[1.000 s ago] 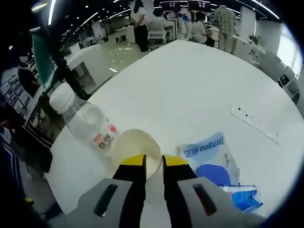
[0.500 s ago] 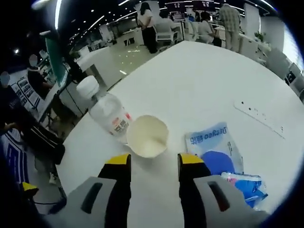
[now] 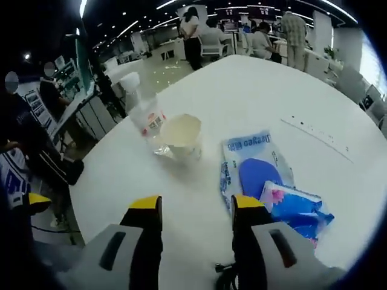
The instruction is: Arrange the tabletop items into an orderly group along one side of the table until the central work area is clear of visible clutter.
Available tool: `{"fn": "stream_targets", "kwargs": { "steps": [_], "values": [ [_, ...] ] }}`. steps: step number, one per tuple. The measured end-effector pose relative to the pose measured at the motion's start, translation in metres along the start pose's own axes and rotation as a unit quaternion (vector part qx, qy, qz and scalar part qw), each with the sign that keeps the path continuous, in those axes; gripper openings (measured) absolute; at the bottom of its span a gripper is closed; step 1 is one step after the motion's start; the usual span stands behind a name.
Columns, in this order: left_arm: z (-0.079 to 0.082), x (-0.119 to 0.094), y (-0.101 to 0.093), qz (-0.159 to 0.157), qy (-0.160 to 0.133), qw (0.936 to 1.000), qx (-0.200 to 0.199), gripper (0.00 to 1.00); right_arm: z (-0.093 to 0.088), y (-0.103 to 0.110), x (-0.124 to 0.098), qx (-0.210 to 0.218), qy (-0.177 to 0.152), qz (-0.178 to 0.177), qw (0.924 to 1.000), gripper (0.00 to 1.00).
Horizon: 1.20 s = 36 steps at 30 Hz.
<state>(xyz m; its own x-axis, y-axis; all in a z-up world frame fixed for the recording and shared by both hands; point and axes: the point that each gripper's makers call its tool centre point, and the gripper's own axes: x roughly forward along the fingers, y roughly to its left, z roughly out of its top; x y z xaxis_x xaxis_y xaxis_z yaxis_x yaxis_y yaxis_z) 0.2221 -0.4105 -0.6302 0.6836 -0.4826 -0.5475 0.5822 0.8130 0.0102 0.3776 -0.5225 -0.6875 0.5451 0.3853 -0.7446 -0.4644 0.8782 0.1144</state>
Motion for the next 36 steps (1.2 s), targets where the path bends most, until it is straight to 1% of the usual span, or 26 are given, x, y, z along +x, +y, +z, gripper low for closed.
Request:
{"fn": "stream_targets", "kwargs": {
  "steps": [3,4,5,6,7,8,9,10,11,12,13,14,16,18,20,22,23,25,27,29,30,31,32,33,35,36],
  "values": [
    [0.002,-0.001,0.004,0.011,-0.004,0.9999,0.002,0.77,-0.007,-0.011,-0.012,-0.001,-0.004,-0.023,0.9997,0.46],
    [-0.001,-0.002,0.007,0.019,0.004,0.9998,0.010,0.76,-0.007,-0.017,-0.014,0.001,-0.003,-0.030,0.9995,0.46],
    [-0.003,-0.003,0.006,0.019,0.011,0.9997,0.013,0.76,-0.009,-0.025,-0.018,0.001,-0.003,-0.040,0.9992,0.46],
    [-0.006,-0.003,0.007,0.023,0.019,0.9994,0.018,0.76,-0.015,-0.025,-0.025,0.001,0.004,-0.050,0.9988,0.46],
    [-0.006,-0.002,0.007,0.023,0.020,0.9993,0.023,0.75,-0.019,-0.030,-0.029,-0.002,0.005,-0.060,0.9982,0.45],
    [-0.007,-0.002,0.005,0.019,0.022,0.9993,0.022,0.74,-0.019,-0.036,-0.031,-0.003,0.001,-0.068,0.9977,0.42],
    [-0.009,-0.002,0.005,0.019,0.030,0.9990,0.028,0.73,-0.021,-0.043,-0.035,0.001,0.002,-0.073,0.9973,0.42],
    [-0.013,-0.002,0.005,0.021,0.042,0.9980,0.043,0.72,-0.029,-0.045,-0.040,0.005,0.011,-0.083,0.9965,0.42],
    [-0.016,-0.002,0.004,0.021,0.050,0.9974,0.048,0.71,-0.038,-0.047,-0.045,0.005,0.022,-0.086,0.9960,0.42],
    [-0.023,-0.002,0.005,0.025,0.071,0.9954,0.060,0.71,-0.043,-0.051,-0.047,0.010,0.029,-0.090,0.9954,0.42],
    [-0.028,-0.002,0.005,0.023,0.087,0.9936,0.069,0.71,-0.052,-0.055,-0.051,0.007,0.044,-0.095,0.9945,0.42],
    [-0.034,-0.001,0.003,0.017,0.100,0.9918,0.078,0.71,-0.057,-0.060,-0.049,0.003,0.054,-0.096,0.9940,0.42],
    [-0.033,0.000,0.003,0.019,0.100,0.9911,0.086,0.71,-0.066,-0.070,-0.049,-0.004,0.059,-0.102,0.9930,0.42],
    [-0.030,0.000,0.001,0.014,0.091,0.9920,0.087,0.71,-0.074,-0.077,-0.053,-0.005,0.066,-0.109,0.9919,0.43],
    [-0.029,0.000,0.001,0.015,0.087,0.9924,0.086,0.71,-0.078,-0.081,-0.059,0.001,0.060,-0.112,0.9919,0.42],
    [-0.028,-0.001,0.002,0.015,0.085,0.9926,0.086,0.70,-0.082,-0.088,-0.064,0.011,0.055,-0.125,0.9905,0.41],
    [-0.026,-0.001,0.003,0.013,0.078,0.9936,0.081,0.70,-0.083,-0.090,-0.066,0.013,0.054,-0.124,0.9907,0.42],
    [-0.020,-0.002,0.004,0.015,0.062,0.9956,0.068,0.71,-0.075,-0.089,-0.070,0.022,0.013,-0.125,0.9919,0.42],
    [-0.020,-0.004,0.006,0.013,0.063,0.9963,0.056,0.71,-0.078,-0.093,-0.074,0.036,0.011,-0.123,0.9917,0.42],
    [-0.017,-0.005,0.007,0.013,0.054,0.9973,0.049,0.70,-0.077,-0.091,-0.081,0.049,-0.008,-0.125,0.9909,0.39],
    [-0.011,-0.006,0.008,0.015,0.037,0.9983,0.042,0.70,-0.080,-0.091,-0.083,0.056,0.000,-0.122,0.9909,0.38],
    [-0.008,-0.007,0.008,0.017,0.029,0.9987,0.039,0.70,-0.085,-0.088,-0.084,0.065,0.011,-0.116,0.9911,0.36],
    [-0.010,-0.008,0.008,0.016,0.032,0.9988,0.034,0.70,-0.093,-0.085,-0.087,0.078,0.023,-0.109,0.9907,0.33],
    [-0.010,-0.008,0.008,0.016,0.034,0.9987,0.034,0.70,-0.095,-0.084,-0.088,0.075,0.025,-0.108,0.9911,0.30],
    [-0.012,-0.008,0.009,0.019,0.034,0.9988,0.030,0.68,-0.095,-0.086,-0.091,0.074,0.003,-0.111,0.9910,0.23],
    [-0.012,-0.008,0.010,0.021,0.035,0.9987,0.031,0.68,-0.097,-0.088,-0.093,0.080,-0.002,-0.117,0.9900,0.21]
  ]
}}
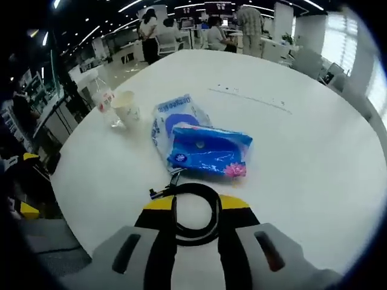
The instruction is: Arrange the tabletop items into an orderly group along one side of the table until the central work area is clear of visible clutter.
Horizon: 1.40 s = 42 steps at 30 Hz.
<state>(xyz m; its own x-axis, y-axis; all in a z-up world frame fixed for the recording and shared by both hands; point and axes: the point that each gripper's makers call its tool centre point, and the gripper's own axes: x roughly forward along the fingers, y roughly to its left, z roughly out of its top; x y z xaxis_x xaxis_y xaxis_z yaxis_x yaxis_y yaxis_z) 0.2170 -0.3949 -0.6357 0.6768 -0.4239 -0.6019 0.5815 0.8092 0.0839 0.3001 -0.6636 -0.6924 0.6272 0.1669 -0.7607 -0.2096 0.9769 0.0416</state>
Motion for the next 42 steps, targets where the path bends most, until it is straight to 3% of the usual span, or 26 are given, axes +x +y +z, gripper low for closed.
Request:
{"fn": "stream_targets", "kwargs": {
  "steps": [3,7,10,14,21,25,29,35,36,39,40,42],
  "values": [
    [0.008,-0.002,-0.004,-0.010,-0.022,0.9996,-0.011,0.67,-0.005,-0.006,0.002,0.008,0.004,-0.004,1.0000,0.21],
    [0.010,-0.002,-0.003,-0.006,-0.029,0.9996,-0.005,0.64,-0.013,-0.003,-0.006,0.009,0.004,-0.006,0.9999,0.20],
    [0.011,-0.003,-0.005,-0.011,-0.034,0.9993,-0.011,0.60,-0.018,-0.002,-0.009,0.012,0.014,-0.001,0.9998,0.26],
    [0.013,-0.002,-0.003,-0.010,-0.041,0.9990,-0.015,0.56,-0.018,-0.001,-0.017,0.002,0.001,-0.010,0.9999,0.28],
    [0.014,-0.004,0.001,-0.005,-0.044,0.9986,-0.027,0.51,-0.012,0.007,-0.028,0.027,-0.045,0.007,0.9986,0.23],
    [0.015,-0.005,0.001,-0.003,-0.046,0.9986,-0.028,0.50,-0.020,0.007,-0.032,0.040,-0.041,0.016,0.9982,0.14],
    [0.012,-0.004,0.000,-0.007,-0.037,0.9989,-0.029,0.51,-0.029,0.002,-0.033,0.034,-0.034,0.006,0.9988,0.28],
    [0.014,-0.004,-0.002,-0.013,-0.041,0.9985,-0.034,0.51,-0.033,0.004,-0.038,0.047,-0.041,0.016,0.9979,0.32],
    [0.014,-0.004,-0.002,-0.014,-0.041,0.9985,-0.035,0.51,-0.024,0.009,-0.038,0.058,-0.069,0.035,0.9953,0.31],
    [0.015,-0.004,-0.003,-0.017,-0.044,0.9982,-0.038,0.51,-0.020,0.009,-0.044,0.055,-0.084,0.029,0.9945,0.24],
    [0.016,-0.004,-0.003,-0.018,-0.045,0.9981,-0.039,0.51,-0.012,0.013,-0.046,0.064,-0.112,0.040,0.9909,0.21],
    [0.016,-0.004,-0.004,-0.021,-0.046,0.9979,-0.041,0.51,-0.011,0.021,-0.050,0.074,-0.115,0.061,0.9887,0.20]
  ]
}}
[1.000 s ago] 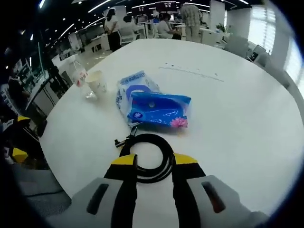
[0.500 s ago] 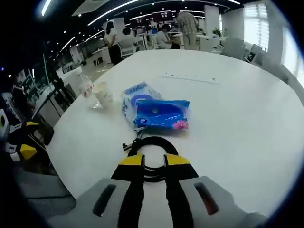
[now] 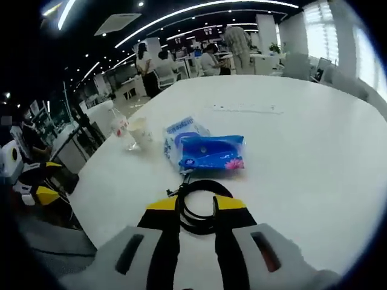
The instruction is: Arrange the tabletop items into an orderly group along one side of the table until the central work area is clear of visible clutter.
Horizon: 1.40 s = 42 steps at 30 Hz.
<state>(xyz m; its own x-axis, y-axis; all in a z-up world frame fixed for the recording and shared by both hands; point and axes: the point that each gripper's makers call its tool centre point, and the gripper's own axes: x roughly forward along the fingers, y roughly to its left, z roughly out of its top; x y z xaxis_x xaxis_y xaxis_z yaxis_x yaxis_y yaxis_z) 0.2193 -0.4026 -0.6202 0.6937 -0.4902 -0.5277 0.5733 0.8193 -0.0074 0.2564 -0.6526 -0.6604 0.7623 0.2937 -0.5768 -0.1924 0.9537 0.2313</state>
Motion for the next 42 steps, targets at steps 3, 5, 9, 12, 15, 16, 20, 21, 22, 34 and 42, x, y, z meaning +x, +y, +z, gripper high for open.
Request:
{"fn": "stream_targets", "kwargs": {
  "steps": [3,5,9,12,15,16,20,21,22,34,42],
  "values": [
    [0.000,0.000,-0.002,-0.005,0.001,1.0000,-0.002,0.51,0.002,0.008,-0.004,-0.011,-0.009,0.009,0.9999,0.22],
    [0.001,-0.001,-0.003,-0.010,-0.002,0.9999,-0.003,0.51,0.006,0.013,-0.007,-0.013,-0.024,0.011,0.9996,0.21],
    [-0.004,0.001,-0.006,-0.016,0.012,0.9998,0.000,0.51,0.007,0.020,-0.014,-0.024,-0.035,0.012,0.9990,0.18],
    [-0.003,0.001,-0.007,-0.021,0.010,0.9997,0.000,0.51,0.002,0.026,-0.018,-0.020,-0.029,0.014,0.9993,0.22],
    [-0.003,0.001,-0.009,-0.027,0.008,0.9996,-0.001,0.51,0.001,0.032,-0.023,-0.021,-0.039,0.015,0.9989,0.22],
    [-0.003,0.001,-0.010,-0.030,0.007,0.9995,-0.001,0.51,0.002,0.034,-0.025,-0.016,-0.044,0.016,0.9988,0.22],
    [0.000,0.000,-0.013,-0.040,0.000,0.9992,-0.003,0.51,0.010,0.045,-0.034,0.010,-0.078,0.025,0.9966,0.20],
    [0.000,0.000,-0.014,-0.042,0.000,0.9991,-0.004,0.51,0.013,0.049,-0.037,0.021,-0.090,0.030,0.9953,0.18],
    [0.000,0.000,-0.016,-0.048,-0.002,0.9989,-0.006,0.51,0.015,0.054,-0.039,0.032,-0.095,0.038,0.9942,0.17],
    [0.001,-0.001,-0.023,-0.075,-0.007,0.9970,-0.017,0.50,0.024,0.081,-0.067,-0.016,-0.131,0.003,0.9912,0.18],
    [0.002,-0.001,-0.034,-0.100,-0.007,0.9948,-0.020,0.49,0.022,0.088,-0.076,-0.016,-0.144,-0.022,0.9892,0.05]
  ]
}}
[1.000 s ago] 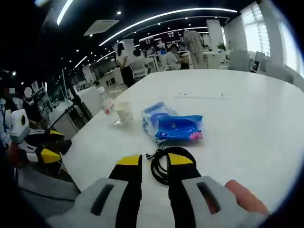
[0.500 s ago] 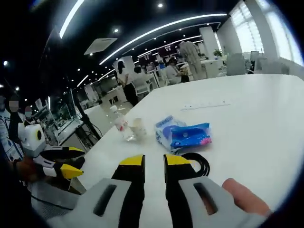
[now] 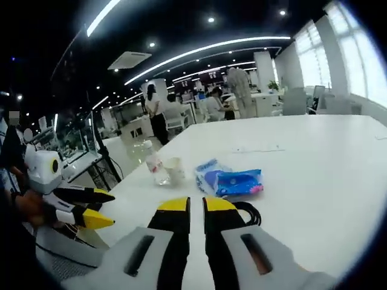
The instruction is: Arrange the tabletop items into an orderly group along one side of the table until the central work area is clear of visible clutter.
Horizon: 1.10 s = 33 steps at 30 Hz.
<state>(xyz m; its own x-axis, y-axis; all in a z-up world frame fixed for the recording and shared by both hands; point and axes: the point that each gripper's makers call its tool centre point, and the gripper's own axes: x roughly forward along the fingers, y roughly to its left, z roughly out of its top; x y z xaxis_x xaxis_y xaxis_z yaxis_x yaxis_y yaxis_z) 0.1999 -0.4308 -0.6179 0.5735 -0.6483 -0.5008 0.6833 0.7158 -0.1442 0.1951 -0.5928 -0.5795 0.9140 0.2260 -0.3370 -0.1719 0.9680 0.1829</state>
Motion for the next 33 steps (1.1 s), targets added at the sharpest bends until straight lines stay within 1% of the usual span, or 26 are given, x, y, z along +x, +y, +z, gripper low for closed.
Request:
{"fn": "stream_targets", "kwargs": {
  "steps": [2,3,4,5,6,8,9,10,12,14,16,18,19,21,22,23,25,27,30,33],
  "values": [
    [0.000,0.000,-0.003,-0.005,0.002,1.0000,0.003,0.49,-0.003,0.002,-0.001,-0.009,0.006,-0.004,0.9999,0.03],
    [0.000,0.000,-0.004,-0.005,0.002,1.0000,0.005,0.49,-0.004,0.003,-0.002,-0.014,0.009,-0.007,0.9998,0.00],
    [0.000,0.000,-0.005,-0.006,0.003,1.0000,0.007,0.48,-0.005,0.003,-0.003,-0.025,0.012,-0.009,0.9996,0.00],
    [0.000,0.000,-0.005,-0.006,0.003,0.9999,0.009,0.48,-0.005,0.005,-0.004,-0.023,0.011,-0.005,0.9997,0.00],
    [0.000,0.000,-0.006,-0.006,0.003,0.9999,0.009,0.48,-0.005,0.005,-0.004,-0.022,0.011,-0.005,0.9997,0.03],
    [-0.001,0.000,-0.005,-0.004,0.005,0.9999,0.012,0.48,-0.006,0.002,-0.005,-0.029,0.012,-0.008,0.9995,0.12],
    [-0.001,0.000,-0.005,-0.001,0.006,0.9999,0.013,0.48,-0.008,0.000,-0.004,-0.028,0.018,-0.006,0.9994,0.18],
    [-0.001,0.000,-0.004,0.001,0.006,0.9999,0.014,0.48,-0.015,-0.003,-0.003,-0.024,0.036,-0.003,0.9991,0.20],
    [-0.002,0.000,-0.002,0.007,0.009,0.9998,0.013,0.48,-0.018,-0.006,0.000,-0.033,0.040,0.005,0.9986,0.19],
    [-0.002,-0.001,0.002,0.017,0.009,0.9997,0.012,0.49,-0.018,-0.008,0.002,-0.025,0.039,0.020,0.9987,0.19],
    [-0.001,-0.002,0.005,0.026,0.008,0.9995,0.013,0.50,-0.018,-0.013,0.007,-0.030,0.041,0.025,0.9984,0.20],
    [-0.002,-0.003,0.009,0.038,0.010,0.9991,0.013,0.53,-0.023,-0.018,0.014,-0.031,0.060,0.036,0.9970,0.21],
    [-0.003,-0.003,0.013,0.047,0.014,0.9987,0.013,0.53,-0.025,-0.021,0.016,-0.035,0.068,0.038,0.9964,0.22],
    [-0.003,-0.004,0.017,0.058,0.017,0.9981,0.012,0.56,-0.028,-0.032,0.022,-0.056,0.084,0.036,0.9942,0.27],
    [-0.004,-0.004,0.019,0.064,0.018,0.9977,0.012,0.58,-0.029,-0.036,0.027,-0.060,0.090,0.043,0.9932,0.31],
    [-0.004,-0.004,0.021,0.069,0.019,0.9974,0.012,0.59,-0.028,-0.038,0.028,-0.061,0.091,0.043,0.9931,0.34],
    [-0.007,-0.006,0.026,0.082,0.026,0.9962,0.010,0.59,-0.031,-0.050,0.037,-0.068,0.108,0.047,0.9907,0.37],
    [-0.008,-0.007,0.033,0.104,0.030,0.9940,0.016,0.60,-0.030,-0.062,0.047,-0.071,0.112,0.049,0.9899,0.38],
    [-0.009,-0.010,0.040,0.125,0.036,0.9913,0.020,0.61,-0.030,-0.079,0.063,-0.063,0.125,0.051,0.9889,0.43],
    [-0.011,-0.012,0.048,0.145,0.041,0.9883,0.022,0.62,-0.028,-0.095,0.079,-0.044,0.131,0.051,0.9891,0.45]
  ]
}}
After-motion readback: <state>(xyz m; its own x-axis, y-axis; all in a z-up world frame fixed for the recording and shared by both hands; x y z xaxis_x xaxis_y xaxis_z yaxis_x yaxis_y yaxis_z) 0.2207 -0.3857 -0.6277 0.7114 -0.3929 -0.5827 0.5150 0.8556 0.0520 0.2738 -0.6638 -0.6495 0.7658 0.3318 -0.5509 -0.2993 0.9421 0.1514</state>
